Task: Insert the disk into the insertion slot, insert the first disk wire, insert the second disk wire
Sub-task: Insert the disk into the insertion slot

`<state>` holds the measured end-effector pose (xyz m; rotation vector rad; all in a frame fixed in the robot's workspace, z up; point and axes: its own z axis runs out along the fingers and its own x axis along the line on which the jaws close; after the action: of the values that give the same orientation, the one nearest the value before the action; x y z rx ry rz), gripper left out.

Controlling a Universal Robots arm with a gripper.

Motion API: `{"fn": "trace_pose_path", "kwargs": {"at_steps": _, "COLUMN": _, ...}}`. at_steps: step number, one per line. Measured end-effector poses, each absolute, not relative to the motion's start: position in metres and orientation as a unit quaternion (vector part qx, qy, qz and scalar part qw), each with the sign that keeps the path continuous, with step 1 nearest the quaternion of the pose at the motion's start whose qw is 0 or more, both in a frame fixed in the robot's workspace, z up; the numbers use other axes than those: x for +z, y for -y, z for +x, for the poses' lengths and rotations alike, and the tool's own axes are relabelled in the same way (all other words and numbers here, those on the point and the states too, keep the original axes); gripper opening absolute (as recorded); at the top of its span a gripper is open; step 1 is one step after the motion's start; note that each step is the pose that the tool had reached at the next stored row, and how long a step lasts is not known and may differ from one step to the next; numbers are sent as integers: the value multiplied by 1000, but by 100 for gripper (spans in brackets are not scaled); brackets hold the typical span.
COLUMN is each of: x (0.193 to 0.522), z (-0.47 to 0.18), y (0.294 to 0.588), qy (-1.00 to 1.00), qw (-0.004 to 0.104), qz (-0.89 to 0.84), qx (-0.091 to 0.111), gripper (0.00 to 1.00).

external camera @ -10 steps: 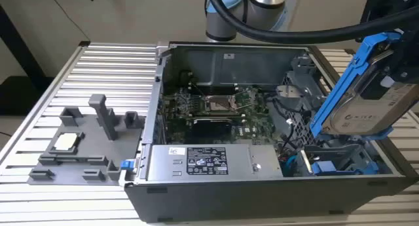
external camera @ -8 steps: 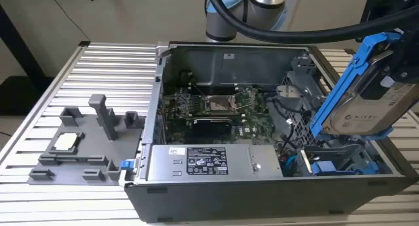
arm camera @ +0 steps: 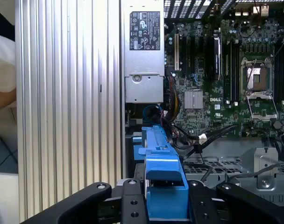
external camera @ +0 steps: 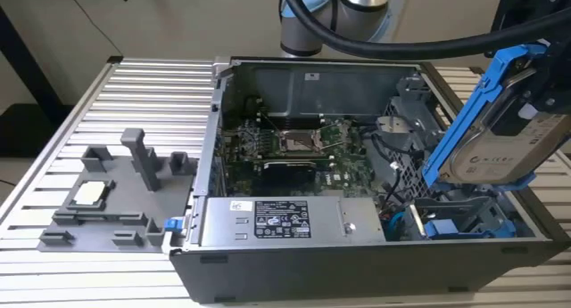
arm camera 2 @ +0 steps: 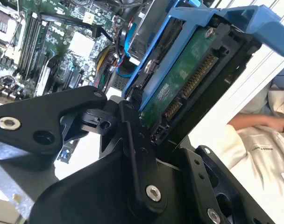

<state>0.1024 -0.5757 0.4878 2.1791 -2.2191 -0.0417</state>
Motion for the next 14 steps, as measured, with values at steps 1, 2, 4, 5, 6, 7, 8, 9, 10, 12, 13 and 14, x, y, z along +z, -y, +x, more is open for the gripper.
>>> {"fn": "trace_pose_path", "kwargs": {"at_steps": 1, "x": 488, "z": 102, "y": 576, "qy": 713, "qw": 16, "qz": 701, "qx": -13, "gripper": 33}}
{"fn": "trace_pose_path", "kwargs": {"at_steps": 2, "x": 487, "z": 102, "y": 576, "qy": 713, "qw": 15, "qz": 701, "qx": -13, "gripper": 33}}
{"fn": "trace_pose_path", "kwargs": {"at_steps": 4, "x": 487, "z": 102, "y": 576, "qy": 713, "qw": 14, "qz": 701, "qx": -12, "gripper": 33}}
{"fn": "trace_pose_path", "kwargs": {"at_steps": 5, "x": 486, "z": 102, "y": 576, "qy": 713, "qw": 13, "qz": 701, "qx": -11, "gripper": 33}}
{"fn": "trace_pose_path", "kwargs": {"at_steps": 6, "x": 486, "z": 102, "y": 576, "qy": 713, "qw": 12, "qz": 701, "qx": -10, "gripper": 33}}
{"fn": "trace_pose_path", "kwargs": {"at_steps": 7, "x": 485, "z": 102, "y": 576, "qy": 713, "qw": 11, "qz": 701, "qx": -9, "gripper": 33}}
{"fn": "trace_pose_path", "kwargs": {"at_steps": 8, "x": 485, "z": 102, "y": 576, "qy": 713, "qw": 10, "qz": 701, "qx": -8, "gripper": 33}}
{"fn": "trace_pose_path", "kwargs": {"at_steps": 9, "x": 484, "z": 102, "y": 576, "qy": 713, "qw": 9, "qz": 701, "qx": -7, "gripper": 33}}
{"fn": "trace_pose_path", "kwargs": {"at_steps": 10, "x": 484, "z": 103, "y": 576, "qy": 713, "qw": 9, "qz": 701, "qx": -7, "gripper": 33}}
{"fn": "trace_pose_path", "kwargs": {"at_steps": 12, "x": 482, "z": 102, "y": 576, "qy": 713, "qw": 8, "qz": 701, "qx": -7, "gripper": 33}}
{"fn": "trace_pose_path", "kwargs": {"at_steps": 13, "x": 481, "z": 102, "y": 576, "qy": 713, "qw": 7, "qz": 701, "qx": -8, "gripper": 33}}
{"fn": "trace_pose_path", "kwargs": {"at_steps": 14, "x": 481, "z": 102, "y": 576, "qy": 713, "qw": 6, "qz": 701, "qx": -9, "gripper": 33}}
